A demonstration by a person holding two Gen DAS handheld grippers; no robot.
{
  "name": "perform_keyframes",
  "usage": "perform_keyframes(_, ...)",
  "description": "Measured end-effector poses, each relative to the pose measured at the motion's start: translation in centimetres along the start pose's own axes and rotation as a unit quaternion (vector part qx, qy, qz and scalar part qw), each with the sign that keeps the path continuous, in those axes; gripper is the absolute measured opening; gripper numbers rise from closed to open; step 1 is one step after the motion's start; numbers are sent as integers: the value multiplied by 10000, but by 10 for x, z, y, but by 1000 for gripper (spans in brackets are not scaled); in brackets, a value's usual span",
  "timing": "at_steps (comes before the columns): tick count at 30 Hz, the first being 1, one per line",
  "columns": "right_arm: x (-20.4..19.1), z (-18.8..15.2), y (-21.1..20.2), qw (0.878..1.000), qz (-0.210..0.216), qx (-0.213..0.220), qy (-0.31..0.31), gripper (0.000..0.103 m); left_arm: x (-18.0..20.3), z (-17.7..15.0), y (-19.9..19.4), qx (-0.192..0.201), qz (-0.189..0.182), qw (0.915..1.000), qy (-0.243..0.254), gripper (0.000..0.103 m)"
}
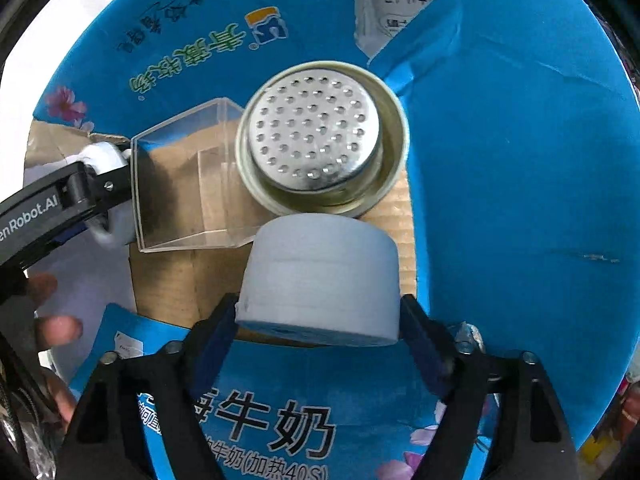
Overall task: Organize rigid objects
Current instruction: 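Lower the cream jar into the box and open the right gripper while the left releases its jar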
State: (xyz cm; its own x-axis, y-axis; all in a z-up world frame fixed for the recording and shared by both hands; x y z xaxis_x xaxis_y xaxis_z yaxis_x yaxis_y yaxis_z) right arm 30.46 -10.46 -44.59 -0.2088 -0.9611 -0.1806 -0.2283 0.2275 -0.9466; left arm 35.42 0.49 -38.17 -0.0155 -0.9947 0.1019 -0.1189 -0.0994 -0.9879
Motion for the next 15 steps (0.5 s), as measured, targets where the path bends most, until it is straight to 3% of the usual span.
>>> perform_keyframes(4, -8, 1, -1, 9999, -69, 54, -67, 101, 0, 4, -1, 84, 99, 9999, 66, 81)
perform_keyframes(10, -7, -4, -3, 9996, -202, 113, -128, 101, 0, -3, -7, 187, 245, 9993, 191, 87)
perform_keyframes(13, 1, -13, -13, 9994, -254, 172, -148, 101, -2, -6, -11, 289, 394, 9984, 278, 93)
perform_keyframes(15, 7, -17, -22, 9991, -296, 226, -179, 101, -7, -9, -12, 312, 445, 9980, 310, 103)
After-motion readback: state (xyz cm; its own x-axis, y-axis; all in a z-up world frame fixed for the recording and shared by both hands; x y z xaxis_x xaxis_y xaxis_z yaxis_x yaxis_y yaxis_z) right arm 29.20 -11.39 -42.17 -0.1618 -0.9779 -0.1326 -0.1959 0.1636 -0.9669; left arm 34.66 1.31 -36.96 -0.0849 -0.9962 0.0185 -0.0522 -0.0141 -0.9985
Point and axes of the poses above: each gripper's, at about its wrist camera, not at the fingertips, and y roughly the way its jaws point, x to its right, z to its top, the point moved 10 cm from there along y, roughly the way its jaws point, and after that the axes turned 9 degrees about -x, right-handed, at the moved point
